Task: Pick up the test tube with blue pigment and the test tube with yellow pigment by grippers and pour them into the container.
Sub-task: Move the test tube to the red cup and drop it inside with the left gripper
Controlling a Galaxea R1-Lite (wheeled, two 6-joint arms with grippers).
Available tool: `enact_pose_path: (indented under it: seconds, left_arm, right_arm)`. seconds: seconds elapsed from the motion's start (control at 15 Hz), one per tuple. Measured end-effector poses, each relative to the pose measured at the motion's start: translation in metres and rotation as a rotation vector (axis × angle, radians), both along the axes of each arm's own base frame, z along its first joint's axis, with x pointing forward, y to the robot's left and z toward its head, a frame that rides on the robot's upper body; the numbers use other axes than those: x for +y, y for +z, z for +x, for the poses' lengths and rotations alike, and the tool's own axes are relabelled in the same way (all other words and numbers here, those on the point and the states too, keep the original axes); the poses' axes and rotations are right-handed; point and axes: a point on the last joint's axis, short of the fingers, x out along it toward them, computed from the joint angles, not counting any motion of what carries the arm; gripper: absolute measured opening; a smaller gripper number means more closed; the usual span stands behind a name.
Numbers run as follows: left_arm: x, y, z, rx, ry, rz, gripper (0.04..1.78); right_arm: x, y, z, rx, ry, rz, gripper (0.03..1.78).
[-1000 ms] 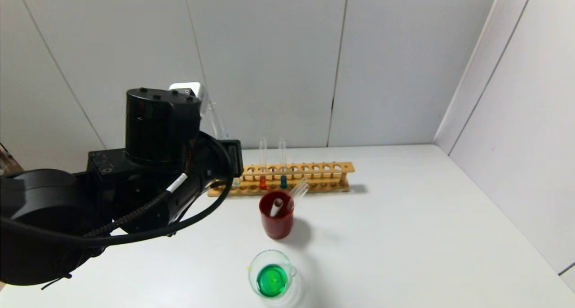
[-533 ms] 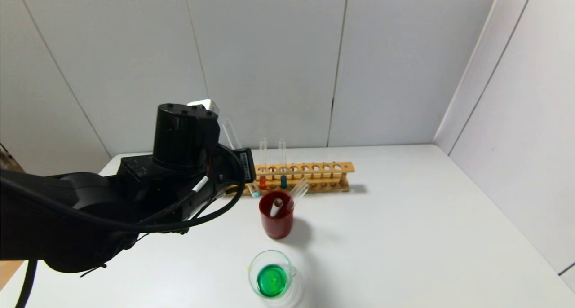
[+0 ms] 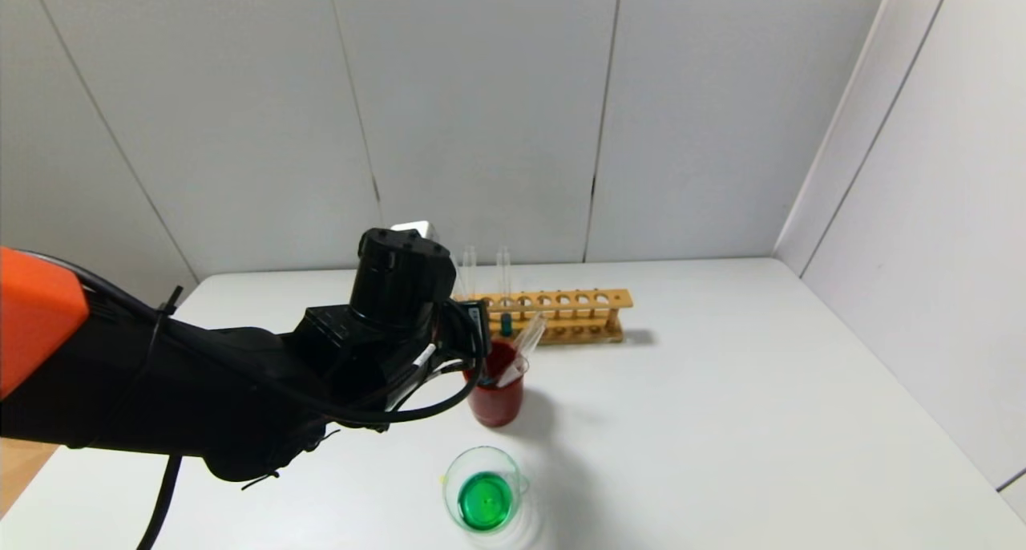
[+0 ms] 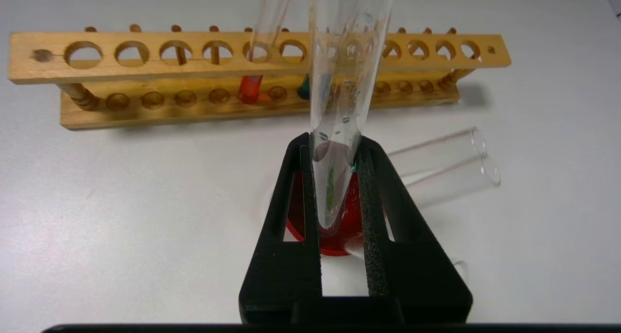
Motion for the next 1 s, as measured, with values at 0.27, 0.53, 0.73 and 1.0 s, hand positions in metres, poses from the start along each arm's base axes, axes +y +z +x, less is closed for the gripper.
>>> enact_pose_path:
  seconds: [0.27,0.53,0.73,1.0]
  left_arm:
    - [-0.005,-0.009,0.002,0.020,-0.009,0.017,0.30]
    - [-0.005,-0.013,0.002,0.028,-0.009,0.025,0.34]
    - [-0.005,-0.013,0.001,0.028,-0.010,0.030,0.58]
    - [-0.008,-0.015,-0.002,0.031,-0.021,0.036,1.24]
  right_arm:
    - [0.000,0.000,0.000,0.000,0.000,0.000,1.74]
    - [0.000,0.000,0.000,0.000,0.000,0.000,1.74]
    - [0.000,0.000,0.000,0.000,0.000,0.000,1.74]
    - [0.000,0.000,0.000,0.000,0.000,0.000,1.74]
